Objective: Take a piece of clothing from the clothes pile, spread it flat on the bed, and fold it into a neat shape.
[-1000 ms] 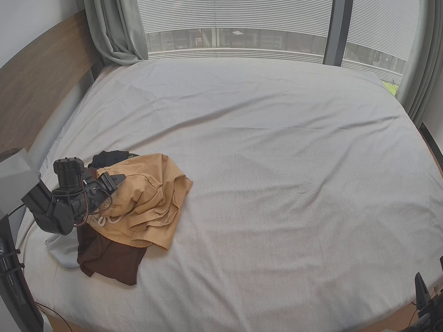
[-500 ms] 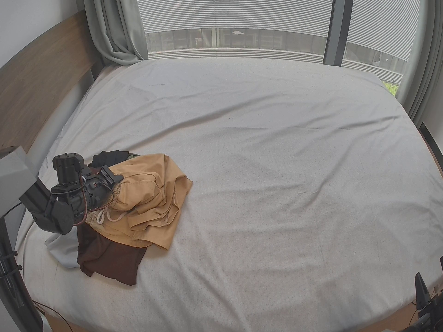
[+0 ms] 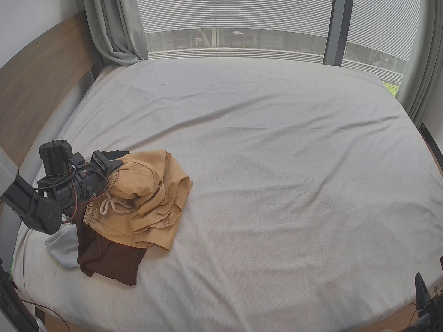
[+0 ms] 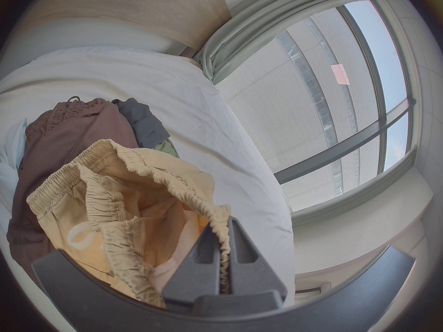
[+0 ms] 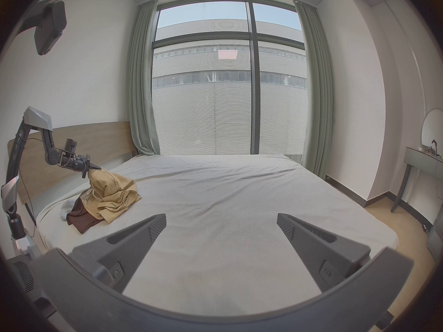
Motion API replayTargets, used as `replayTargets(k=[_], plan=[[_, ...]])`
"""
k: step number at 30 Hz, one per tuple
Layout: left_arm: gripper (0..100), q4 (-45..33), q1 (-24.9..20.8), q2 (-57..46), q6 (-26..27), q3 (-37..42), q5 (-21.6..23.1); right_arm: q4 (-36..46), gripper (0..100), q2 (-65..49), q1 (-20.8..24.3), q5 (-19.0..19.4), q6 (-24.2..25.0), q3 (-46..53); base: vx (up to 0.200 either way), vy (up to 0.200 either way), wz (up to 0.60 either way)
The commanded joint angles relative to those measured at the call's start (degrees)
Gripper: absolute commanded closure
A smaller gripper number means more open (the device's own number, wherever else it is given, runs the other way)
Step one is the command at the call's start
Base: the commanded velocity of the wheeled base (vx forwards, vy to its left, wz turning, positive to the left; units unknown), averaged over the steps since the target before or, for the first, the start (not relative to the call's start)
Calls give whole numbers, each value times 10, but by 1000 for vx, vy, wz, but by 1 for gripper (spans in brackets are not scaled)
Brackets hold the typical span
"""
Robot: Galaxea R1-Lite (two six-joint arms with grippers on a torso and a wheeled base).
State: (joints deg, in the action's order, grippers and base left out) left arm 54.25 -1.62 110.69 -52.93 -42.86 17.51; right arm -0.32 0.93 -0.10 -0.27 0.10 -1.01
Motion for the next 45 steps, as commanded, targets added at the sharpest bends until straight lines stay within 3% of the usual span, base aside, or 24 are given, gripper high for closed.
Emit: replayTargets(k=[1, 15, 23, 45], plan=[[100, 1, 0, -21, -16, 2, 17, 1, 0, -8, 0, 0, 0, 10, 0, 0, 0], [100, 1, -59, -67, -54, 41, 41, 0, 0, -8, 0, 0, 0, 10, 0, 0, 0], [100, 2, -81, -111, -53, 45, 106, 0, 0, -9, 0, 0, 0, 10, 0, 0, 0], [100, 2, -167, -179, -13, 35, 107, 1, 0, -8, 0, 0, 0, 10, 0, 0, 0]])
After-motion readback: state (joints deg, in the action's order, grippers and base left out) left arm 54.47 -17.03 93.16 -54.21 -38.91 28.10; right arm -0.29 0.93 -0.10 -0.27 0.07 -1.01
